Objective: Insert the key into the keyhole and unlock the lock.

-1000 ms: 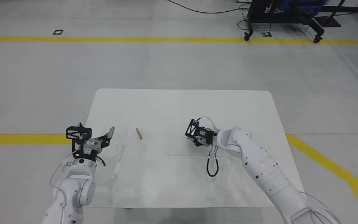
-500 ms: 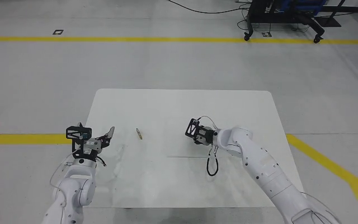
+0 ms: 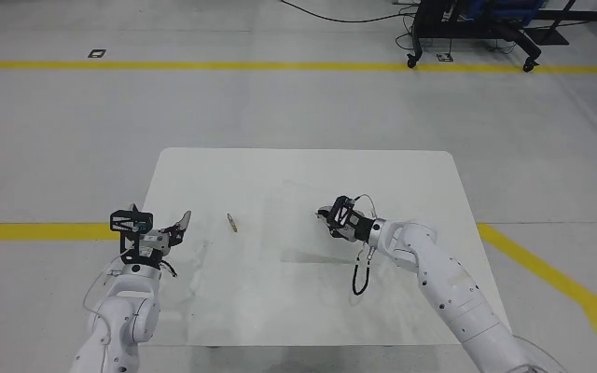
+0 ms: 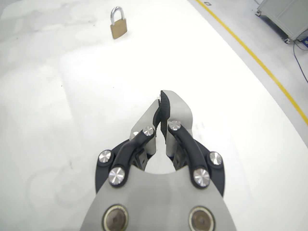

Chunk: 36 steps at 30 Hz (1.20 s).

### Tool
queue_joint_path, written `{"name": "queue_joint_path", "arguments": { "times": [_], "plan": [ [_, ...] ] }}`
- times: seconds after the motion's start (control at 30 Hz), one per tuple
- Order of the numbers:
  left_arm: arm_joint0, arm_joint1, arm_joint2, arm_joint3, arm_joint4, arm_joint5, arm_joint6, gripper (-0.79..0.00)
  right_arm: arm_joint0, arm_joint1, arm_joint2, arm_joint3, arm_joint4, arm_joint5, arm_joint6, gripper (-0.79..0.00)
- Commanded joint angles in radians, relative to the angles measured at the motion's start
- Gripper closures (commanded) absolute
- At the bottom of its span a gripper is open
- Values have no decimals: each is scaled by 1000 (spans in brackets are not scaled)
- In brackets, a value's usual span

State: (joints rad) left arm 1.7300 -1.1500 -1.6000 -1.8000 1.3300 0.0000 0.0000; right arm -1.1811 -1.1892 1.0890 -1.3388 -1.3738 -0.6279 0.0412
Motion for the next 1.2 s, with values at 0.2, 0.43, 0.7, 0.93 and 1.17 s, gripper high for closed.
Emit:
{"name": "queue_joint_path", "arguments": {
  "times": [0.2,0.43,0.7,0.93,1.17],
  "plan": [
    [-3,0,9,-20,32,0,0,-785,0,0,-1,0,0,-4,2,0],
    [-49,0,121,-185,218,-78,-128,-785,-18,0,-8,-7,-7,-7,-38,0],
    [-232,-12,347,-201,449,-230,-343,-785,-25,2,-5,76,-19,-16,-209,0],
    [-410,-44,505,-49,439,-276,-493,-785,-12,4,-7,122,-40,-39,-289,0],
    [-499,-70,613,63,478,-272,-527,-785,6,1,-19,147,-32,-42,-292,0]
  ]
}}
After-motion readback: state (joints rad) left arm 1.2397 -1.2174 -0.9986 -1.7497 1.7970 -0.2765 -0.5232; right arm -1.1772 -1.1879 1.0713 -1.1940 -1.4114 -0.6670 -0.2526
